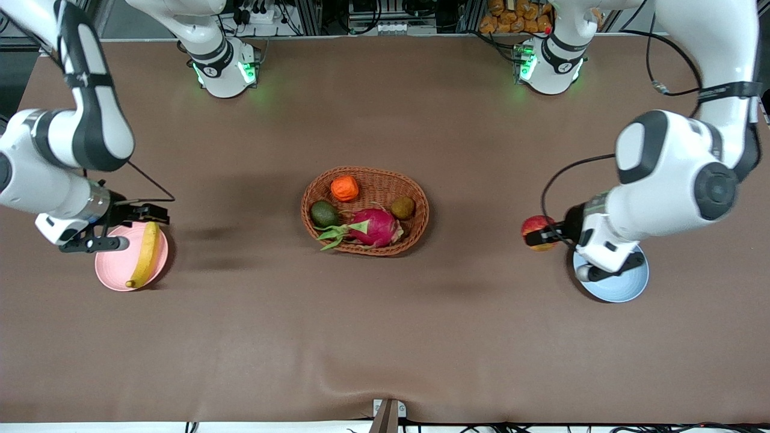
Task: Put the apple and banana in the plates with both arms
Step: 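Release the banana on the pink plate while the left gripper lifts the apple, then lower the apple onto the blue plate and open the left gripper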
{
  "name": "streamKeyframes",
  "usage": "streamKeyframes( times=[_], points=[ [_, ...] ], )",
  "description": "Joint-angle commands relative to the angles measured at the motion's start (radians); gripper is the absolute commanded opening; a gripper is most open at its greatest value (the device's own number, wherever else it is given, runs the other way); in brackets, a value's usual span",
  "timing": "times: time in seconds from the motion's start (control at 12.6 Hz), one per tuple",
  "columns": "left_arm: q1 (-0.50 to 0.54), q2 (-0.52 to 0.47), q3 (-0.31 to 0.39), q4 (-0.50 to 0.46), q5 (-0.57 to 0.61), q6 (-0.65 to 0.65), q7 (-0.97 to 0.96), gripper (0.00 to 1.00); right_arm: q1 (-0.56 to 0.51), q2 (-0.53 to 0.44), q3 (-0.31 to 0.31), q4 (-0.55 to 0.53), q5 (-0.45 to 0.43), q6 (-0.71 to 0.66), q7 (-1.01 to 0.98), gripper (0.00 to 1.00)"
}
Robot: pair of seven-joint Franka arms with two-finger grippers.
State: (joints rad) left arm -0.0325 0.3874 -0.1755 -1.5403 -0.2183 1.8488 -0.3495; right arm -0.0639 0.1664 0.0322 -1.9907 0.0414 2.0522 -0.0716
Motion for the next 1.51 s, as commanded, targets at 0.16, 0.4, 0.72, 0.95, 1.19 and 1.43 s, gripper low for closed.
streamKeyframes(
  times=[0.16, 0.4, 0.72, 0.95, 1.19, 1.43],
  points=[
    [0.164, -0.008, -0.013, -0.060, 0.010, -0.011, 0.361, 0.00, 0.038, -0.125, -0.005, -0.045, 0.014, -0.049, 0.072, 1.00],
    [0.227, 0.033, -0.016, -0.069, -0.007, -0.005, 0.505, 0.00, 0.030, -0.176, -0.012, 0.028, 0.009, -0.149, 0.070, 1.00],
    [0.319, 0.099, -0.018, -0.073, -0.070, -0.006, 0.690, 0.00, -0.008, -0.176, -0.015, 0.263, -0.003, -0.375, 0.069, 1.00],
    [0.422, 0.186, -0.016, -0.061, -0.182, -0.008, 0.910, 0.00, -0.010, -0.176, -0.015, 0.399, -0.046, -0.509, 0.062, 1.00],
    [0.480, 0.266, -0.016, -0.028, -0.274, 0.004, 1.059, 0.00, -0.010, -0.170, -0.015, 0.483, -0.074, -0.581, 0.055, 1.00],
    [0.499, 0.332, -0.009, -0.020, -0.361, 0.015, 1.186, 0.00, -0.011, -0.174, -0.020, 0.515, -0.075, -0.619, -0.020, 1.00]
  ],
)
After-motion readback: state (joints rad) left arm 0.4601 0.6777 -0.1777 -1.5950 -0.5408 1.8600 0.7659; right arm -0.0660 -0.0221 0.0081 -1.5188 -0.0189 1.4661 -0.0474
